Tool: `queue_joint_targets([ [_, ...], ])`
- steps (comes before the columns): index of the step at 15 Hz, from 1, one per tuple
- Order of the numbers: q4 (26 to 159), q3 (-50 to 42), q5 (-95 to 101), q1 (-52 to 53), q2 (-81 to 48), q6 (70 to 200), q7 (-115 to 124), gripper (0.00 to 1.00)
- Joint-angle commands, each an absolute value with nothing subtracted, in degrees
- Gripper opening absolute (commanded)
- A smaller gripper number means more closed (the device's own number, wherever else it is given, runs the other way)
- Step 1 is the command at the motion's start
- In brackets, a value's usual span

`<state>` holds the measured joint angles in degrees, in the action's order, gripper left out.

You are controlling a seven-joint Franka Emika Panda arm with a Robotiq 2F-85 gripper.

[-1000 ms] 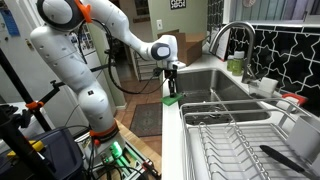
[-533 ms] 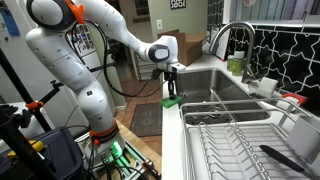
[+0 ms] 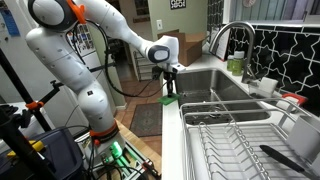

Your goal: Close the tap using the faucet, pick remove the blue sponge from the sink and use it to wipe the front edge of the sink

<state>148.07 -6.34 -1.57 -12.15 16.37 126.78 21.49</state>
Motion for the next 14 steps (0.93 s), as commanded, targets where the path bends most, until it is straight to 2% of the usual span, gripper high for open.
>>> queue_joint_targets([
  [1, 146.6, -6.5, -4.6, -10.5, 12.5, 128.7, 18.7, 0.04],
  [14, 134.9, -3.6, -7.8, -4.9, 3.1, 127.7, 13.3, 0.04],
])
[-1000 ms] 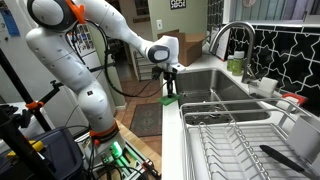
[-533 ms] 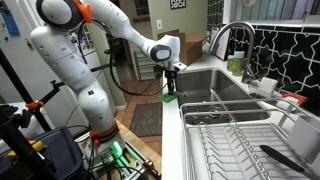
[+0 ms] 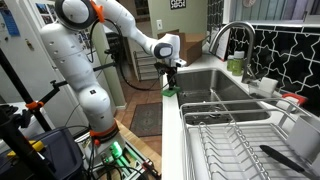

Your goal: Close the tap using the faucet, pick remove the blue sponge from the sink and use it to wipe the front edge of the sink

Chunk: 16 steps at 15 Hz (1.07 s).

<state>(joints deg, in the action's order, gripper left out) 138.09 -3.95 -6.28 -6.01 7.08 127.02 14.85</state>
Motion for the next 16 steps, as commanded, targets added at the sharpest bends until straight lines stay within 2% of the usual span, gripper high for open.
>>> queue_joint_targets([
  [1, 134.0, -3.4, -8.0, -4.5, 2.3, 127.5, 12.8, 0.03],
  [6, 131.9, -3.1, -5.7, -4.2, 0.1, 125.9, 13.7, 0.01],
  [16, 138.9, -4.4, 2.9, -6.0, 5.0, 126.4, 21.8, 0.02],
])
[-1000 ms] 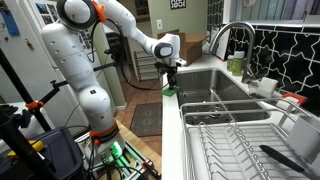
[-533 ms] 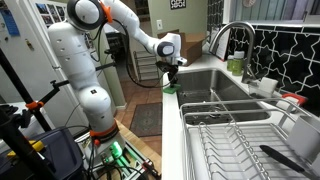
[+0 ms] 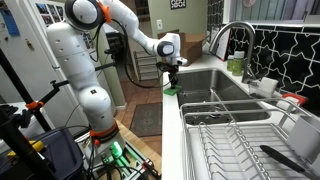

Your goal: Close the tap using the faucet, pick remove the blue sponge from the sink and use it to wipe the front edge of the sink

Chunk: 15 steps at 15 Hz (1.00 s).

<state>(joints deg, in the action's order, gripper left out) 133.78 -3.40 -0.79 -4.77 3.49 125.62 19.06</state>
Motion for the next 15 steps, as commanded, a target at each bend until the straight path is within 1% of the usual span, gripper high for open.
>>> queue_joint_targets([
  [1, 139.6, -4.5, 3.5, -6.3, 5.5, 126.2, 22.4, 0.02],
  [11, 146.2, -5.5, 6.2, -10.3, 11.7, 128.1, 25.7, 0.02],
  [12, 146.4, -5.6, 6.1, -10.6, 12.3, 128.1, 25.7, 0.06],
  [13, 146.7, -5.5, 6.0, -10.9, 12.9, 128.4, 25.7, 0.28],
  [15, 147.7, -5.5, 5.7, -11.1, 14.8, 129.6, 25.1, 0.32],
])
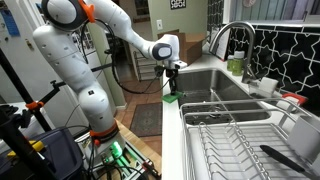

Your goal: Close the tap using the faucet, pick remove the blue sponge from the sink and use it to wipe the front edge of the sink

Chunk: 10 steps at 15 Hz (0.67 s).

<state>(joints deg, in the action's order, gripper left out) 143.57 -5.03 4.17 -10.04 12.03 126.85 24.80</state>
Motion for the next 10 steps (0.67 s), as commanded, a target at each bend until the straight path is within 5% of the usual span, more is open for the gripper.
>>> queue_joint_targets([
  [1, 148.2, -5.1, 6.4, -11.4, 15.7, 130.2, 26.1, 0.36],
  [10, 151.5, -4.0, 9.5, -13.7, 26.0, 131.4, 24.6, 1.0],
])
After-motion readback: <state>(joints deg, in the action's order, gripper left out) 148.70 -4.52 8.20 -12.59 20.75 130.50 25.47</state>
